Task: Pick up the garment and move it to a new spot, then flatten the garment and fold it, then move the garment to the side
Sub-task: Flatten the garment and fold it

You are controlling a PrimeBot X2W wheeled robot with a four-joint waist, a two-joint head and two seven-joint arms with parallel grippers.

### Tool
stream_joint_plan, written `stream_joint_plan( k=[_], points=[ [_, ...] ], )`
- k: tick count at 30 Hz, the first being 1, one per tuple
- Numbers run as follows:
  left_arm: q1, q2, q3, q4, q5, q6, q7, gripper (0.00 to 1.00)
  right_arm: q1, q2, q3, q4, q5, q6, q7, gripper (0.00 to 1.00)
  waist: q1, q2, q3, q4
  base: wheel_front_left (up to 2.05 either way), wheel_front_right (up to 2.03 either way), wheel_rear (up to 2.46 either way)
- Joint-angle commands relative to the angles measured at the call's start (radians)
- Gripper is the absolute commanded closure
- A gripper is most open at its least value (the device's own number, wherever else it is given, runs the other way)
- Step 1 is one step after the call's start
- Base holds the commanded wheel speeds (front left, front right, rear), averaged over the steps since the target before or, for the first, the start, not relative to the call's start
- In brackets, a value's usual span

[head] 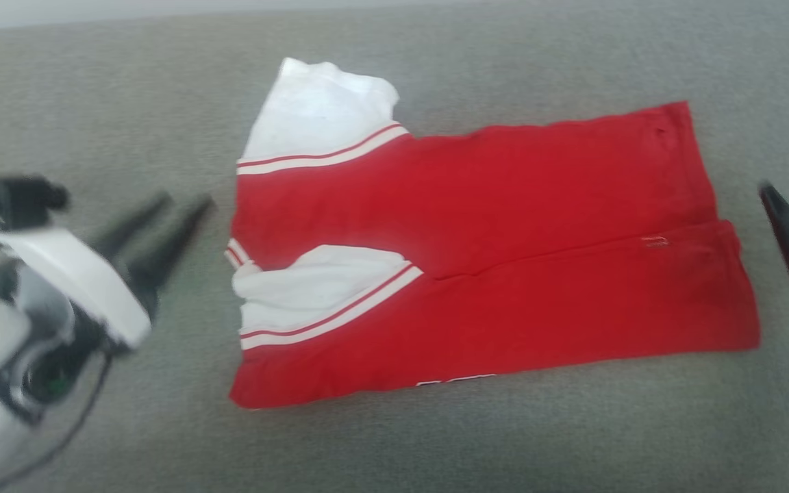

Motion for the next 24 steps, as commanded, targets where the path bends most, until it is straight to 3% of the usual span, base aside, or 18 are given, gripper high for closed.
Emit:
stream_joint_plan(
  k=[1,7,13,17,24],
  points=[
    [-0.035,-0.015,0.017,0.039,0.012,0.004,-0.025,0.0,-0.039,0.04,0.009,0.008,-0.021,0.0,-0.053,0.0,0.0,-0.0001,0.016,-0.027,0.0,0.0,0.0],
    [-0.22,-0.072,0.024,0.247,0.09,-0.007,-0.002,0.0,-0.138,0.162,0.033,0.073,-0.083,0.0,-0.214,0.0,0.0,-0.0001,0.084,-0.11,0.0,0.0,0.0],
    [-0.412,-0.118,0.019,0.439,0.132,-0.022,0.078,0.0,-0.181,0.213,0.041,0.121,-0.094,0.0,-0.283,0.0,0.0,-0.0001,0.148,-0.184,0.0,0.0,0.0],
    [-0.548,-0.13,-0.029,0.574,0.169,-0.044,0.234,0.0,-0.198,0.237,0.057,0.151,-0.083,0.0,-0.313,0.0,0.0,-0.0001,0.189,-0.239,0.0,0.0,0.0],
    [-0.692,-0.142,-0.123,0.684,0.19,-0.092,0.558,0.0,-0.207,0.239,0.077,0.201,-0.058,0.0,-0.331,0.0,0.0,-0.0001,0.218,-0.28,0.0,0.0,0.0]
  ],
)
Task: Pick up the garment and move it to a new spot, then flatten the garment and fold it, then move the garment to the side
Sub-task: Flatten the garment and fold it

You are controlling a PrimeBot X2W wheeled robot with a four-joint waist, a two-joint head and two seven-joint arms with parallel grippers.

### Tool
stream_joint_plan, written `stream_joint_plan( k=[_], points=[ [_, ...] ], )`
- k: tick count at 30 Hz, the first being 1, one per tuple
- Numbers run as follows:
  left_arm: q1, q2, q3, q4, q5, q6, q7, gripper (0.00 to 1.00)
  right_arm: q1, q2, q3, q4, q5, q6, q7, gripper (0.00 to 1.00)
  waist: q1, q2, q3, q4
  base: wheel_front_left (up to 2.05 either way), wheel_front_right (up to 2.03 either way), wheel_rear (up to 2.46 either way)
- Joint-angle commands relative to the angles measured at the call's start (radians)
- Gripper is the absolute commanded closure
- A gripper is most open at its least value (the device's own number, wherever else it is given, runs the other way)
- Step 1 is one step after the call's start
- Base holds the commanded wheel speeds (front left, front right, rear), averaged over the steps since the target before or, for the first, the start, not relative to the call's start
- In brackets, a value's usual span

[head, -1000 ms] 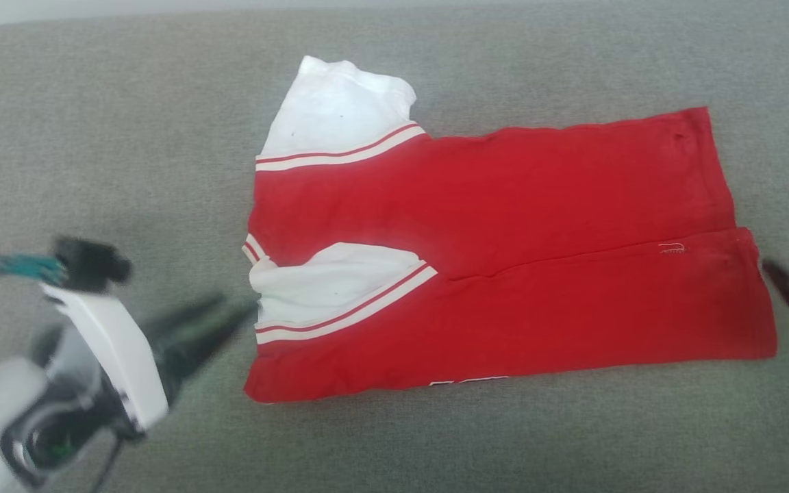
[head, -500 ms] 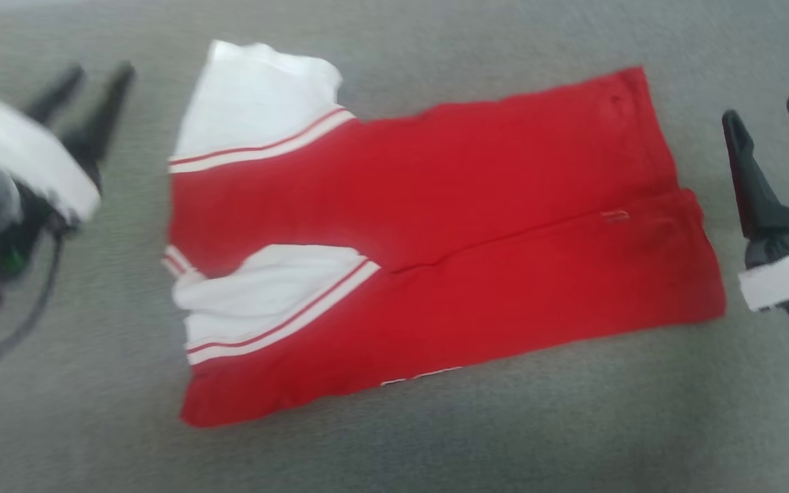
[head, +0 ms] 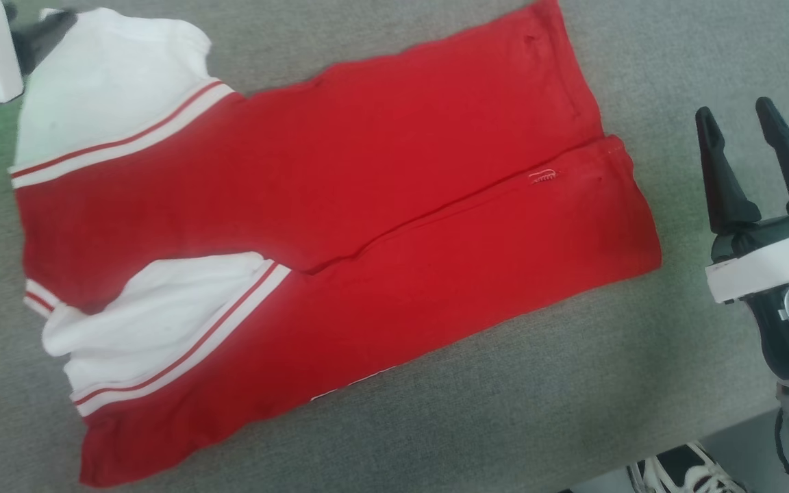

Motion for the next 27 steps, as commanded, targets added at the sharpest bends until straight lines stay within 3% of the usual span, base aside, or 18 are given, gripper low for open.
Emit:
stream_joint_plan(
  k=[1,8,9,10,11,18,27],
  points=[
    [-0.027,0.005,-0.023,0.023,0.011,-0.004,0.067,0.0,-0.015,0.0,0.007,0.006,0.012,0.0,-0.007,0.0,0.0,0.0,0.017,-0.016,0.0,0.0,0.0],
    [-0.06,-0.032,-0.071,0.072,-0.024,-0.016,0.288,0.0,-0.046,-0.02,0.036,0.019,0.026,0.0,0.002,0.0,0.0,0.0,0.045,-0.017,0.0,0.0,0.0],
    [-0.062,-0.038,-0.071,0.069,-0.035,-0.017,0.307,0.38,-0.056,-0.026,0.042,0.018,0.028,0.0,0.009,0.0,0.0,0.0,0.049,-0.015,0.0,0.0,0.0],
    [-0.062,-0.044,-0.071,0.064,-0.043,-0.019,0.318,0.57,-0.069,-0.033,0.05,0.018,0.028,0.0,0.02,0.0,0.0,0.0,0.051,-0.012,0.0,0.0,0.0],
    [-0.062,-0.049,-0.07,0.057,-0.055,-0.02,0.328,1.0,-0.085,-0.042,0.062,0.019,0.033,0.0,0.039,0.0,0.0,0.0,0.054,-0.008,0.0,0.0,0.0],
    [-0.088,-0.075,-0.064,-0.008,-0.078,-0.021,0.299,1.0,-0.264,-0.128,0.175,0.069,0.081,0.0,0.261,0.0,0.0,0.0,0.092,0.045,0.0,0.0,0.0],
    [-0.09,-0.105,-0.1,-0.111,-0.098,-0.021,0.261,1.0,-0.542,-0.212,0.355,0.249,0.169,0.0,0.559,0.0,0.0,0.0,0.132,0.126,0.0,0.0,0.0]
  ],
)
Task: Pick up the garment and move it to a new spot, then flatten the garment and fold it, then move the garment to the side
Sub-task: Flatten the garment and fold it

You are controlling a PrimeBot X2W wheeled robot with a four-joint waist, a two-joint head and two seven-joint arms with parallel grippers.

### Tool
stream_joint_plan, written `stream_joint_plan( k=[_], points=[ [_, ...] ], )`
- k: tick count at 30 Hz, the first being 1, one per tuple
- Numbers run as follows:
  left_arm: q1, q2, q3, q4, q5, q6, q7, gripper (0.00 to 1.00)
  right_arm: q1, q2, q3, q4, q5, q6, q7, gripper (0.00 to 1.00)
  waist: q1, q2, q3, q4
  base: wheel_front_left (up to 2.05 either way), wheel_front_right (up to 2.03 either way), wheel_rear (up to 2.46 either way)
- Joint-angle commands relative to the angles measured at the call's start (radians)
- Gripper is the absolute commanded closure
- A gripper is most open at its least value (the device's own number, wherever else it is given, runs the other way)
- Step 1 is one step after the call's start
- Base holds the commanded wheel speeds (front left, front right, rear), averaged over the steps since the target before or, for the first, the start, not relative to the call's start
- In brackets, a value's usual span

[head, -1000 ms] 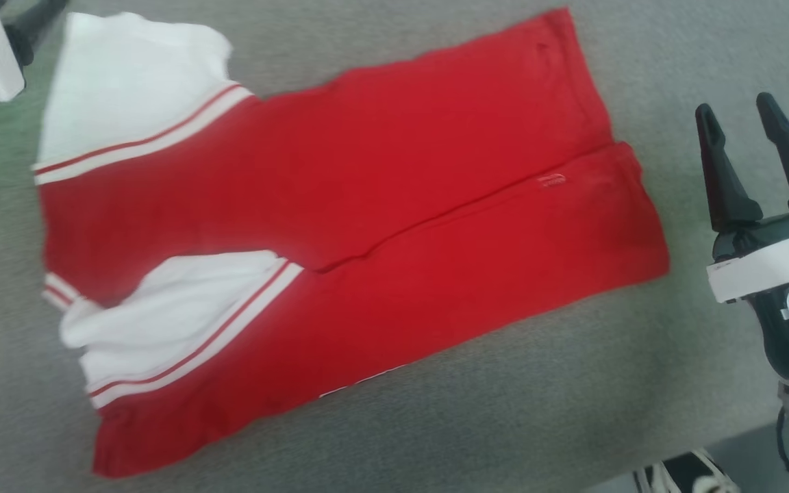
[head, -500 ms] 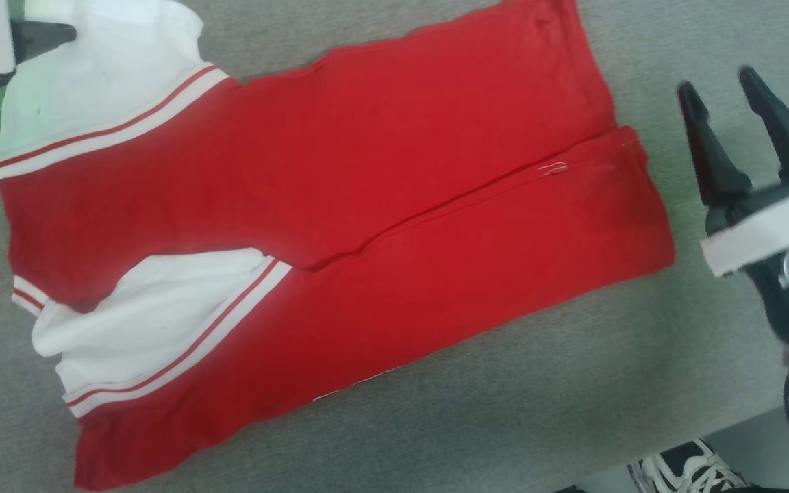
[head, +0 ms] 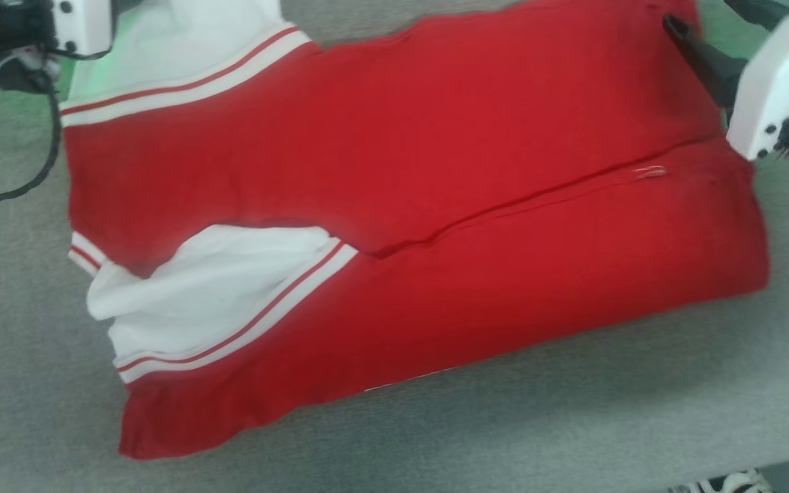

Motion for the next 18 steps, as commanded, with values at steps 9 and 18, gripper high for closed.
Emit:
stream_joint_plan(
  k=[9,18],
  points=[
    [0.043,-0.043,-0.057,-0.075,-0.031,-0.004,-0.051,1.0,-0.135,-0.014,0.13,0.153,0.082,0.0,0.189,0.66,0.0,0.0,0.013,0.063,0.0,0.0,0.0],
    [0.098,-0.047,-0.026,-0.192,-0.104,-0.003,-0.248,1.0,-0.093,-0.061,0.101,0.133,0.141,0.0,0.084,1.0,0.0,0.0,-0.118,0.112,0.0,0.0,0.0]
  ],
)
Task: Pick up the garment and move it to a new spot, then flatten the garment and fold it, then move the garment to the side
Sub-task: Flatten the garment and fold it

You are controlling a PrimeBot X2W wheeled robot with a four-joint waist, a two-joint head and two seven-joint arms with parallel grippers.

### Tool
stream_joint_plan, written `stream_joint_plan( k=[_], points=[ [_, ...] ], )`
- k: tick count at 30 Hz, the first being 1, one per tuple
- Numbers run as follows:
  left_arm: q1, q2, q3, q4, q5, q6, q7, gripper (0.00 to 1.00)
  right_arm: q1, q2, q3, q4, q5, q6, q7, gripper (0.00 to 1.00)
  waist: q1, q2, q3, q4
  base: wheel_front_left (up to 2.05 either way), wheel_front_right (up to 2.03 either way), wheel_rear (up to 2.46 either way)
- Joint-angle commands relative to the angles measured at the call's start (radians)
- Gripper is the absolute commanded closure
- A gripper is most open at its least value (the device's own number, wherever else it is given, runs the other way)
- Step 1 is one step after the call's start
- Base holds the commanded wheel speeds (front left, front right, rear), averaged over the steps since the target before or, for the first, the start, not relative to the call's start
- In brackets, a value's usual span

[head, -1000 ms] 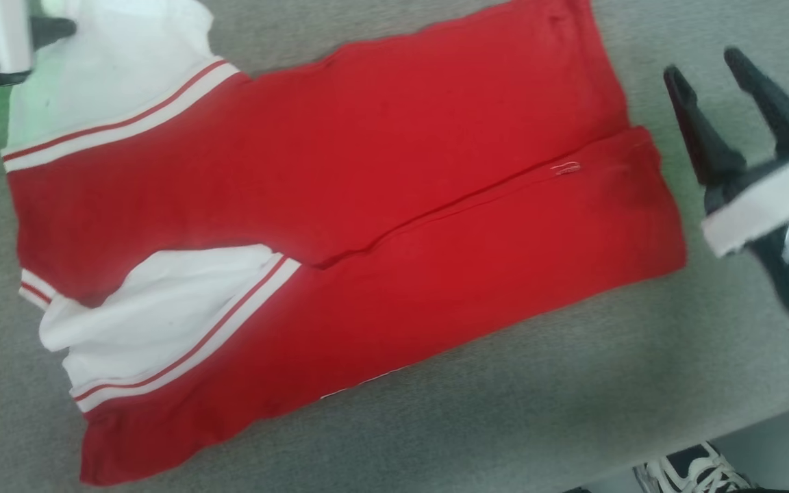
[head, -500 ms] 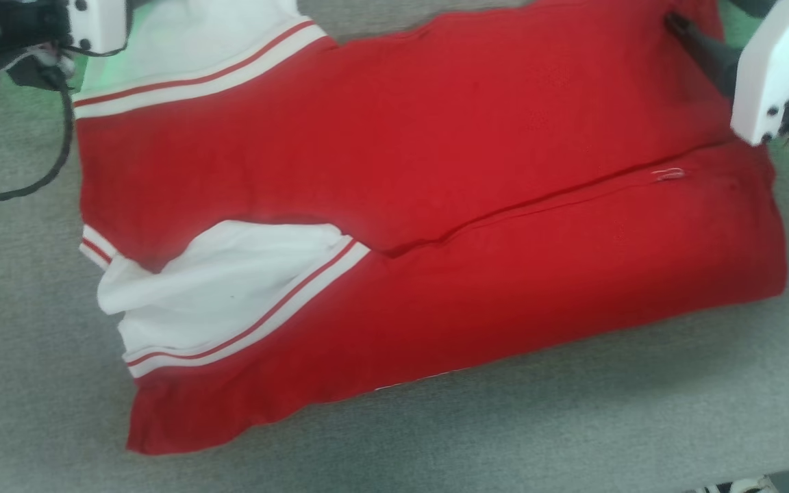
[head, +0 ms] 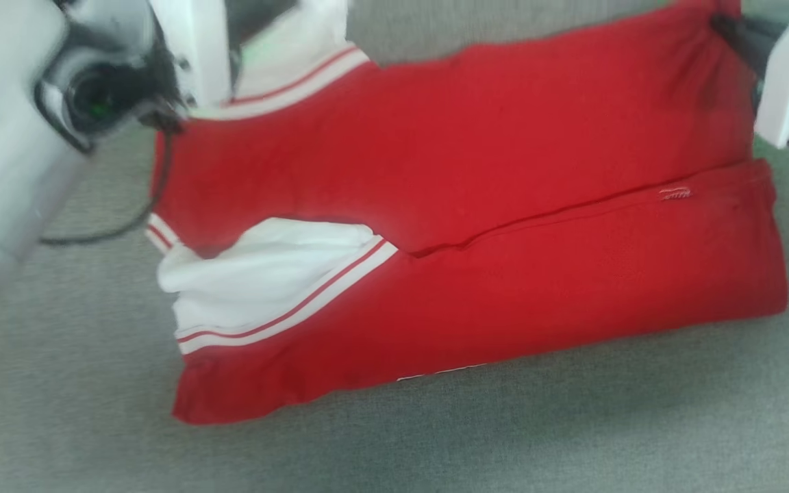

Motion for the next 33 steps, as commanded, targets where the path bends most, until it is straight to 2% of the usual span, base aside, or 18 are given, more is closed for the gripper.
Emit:
stream_joint_plan(
  k=[1,6,9,15,16,18,22,26,30,33],
  points=[
    [0.035,0.007,-0.002,-0.024,-0.01,-0.002,-0.016,1.0,0.035,-0.013,-0.007,-0.01,0.016,0.0,-0.007,1.0,0.0,-0.0001,-0.073,0.031,0.0,0.0,0.0],
    [0.137,0.063,-0.01,-0.165,-0.062,-0.002,-0.082,1.0,0.171,-0.066,-0.031,-0.085,0.056,0.0,-0.015,1.0,0.0,-0.0001,-0.189,0.066,0.0,0.0,0.0],
    [0.219,0.121,-0.017,-0.265,-0.082,-0.002,-0.132,1.0,0.271,-0.108,-0.05,-0.144,0.071,0.0,-0.004,1.0,0.0,-0.0001,-0.234,0.083,0.0,0.0,0.0],
    [0.406,0.252,-0.032,-0.458,-0.102,-0.002,-0.264,1.0,0.477,-0.174,-0.137,-0.266,0.092,0.0,0.007,1.0,0.0,-0.0001,-0.269,0.101,0.0,0.0,0.0],
    [0.466,0.289,-0.039,-0.51,-0.097,-0.002,-0.312,1.0,0.536,-0.187,-0.173,-0.3,0.096,0.0,0.008,1.0,0.0,-0.0001,-0.271,0.104,0.0,0.0,0.0],
    [0.526,0.312,-0.043,-0.555,-0.106,-0.002,-0.365,1.0,0.592,-0.189,-0.209,-0.324,0.1,0.0,0.008,1.0,0.0,-0.0001,-0.271,0.107,0.0,0.0,0.0],
    [0.647,0.344,-0.041,-0.626,-0.139,-0.002,-0.482,1.0,0.69,-0.173,-0.275,-0.361,0.077,0.0,-0.008,1.0,0.0,-0.0001,-0.264,0.11,0.0,0.0,0.0],
    [0.741,0.366,-0.059,-0.655,-0.143,-0.002,-0.555,1.0,0.765,-0.154,-0.327,-0.384,0.05,0.0,-0.016,1.0,0.0,-0.0001,-0.249,0.112,0.0,0.0,0.0],
    [0.784,0.357,-0.083,-0.633,-0.134,-0.002,-0.569,1.0,0.794,-0.13,-0.343,-0.389,0.03,0.0,-0.027,1.0,0.0,-0.0001,-0.236,0.117,0.0,0.0,0.0],
    [0.798,0.325,-0.107,-0.577,-0.113,-0.002,-0.566,1.0,0.797,-0.107,-0.347,-0.378,0.006,0.0,-0.047,1.0,0.0,-0.0001,-0.226,0.121,0.0,0.0,0.0]
  ],
)
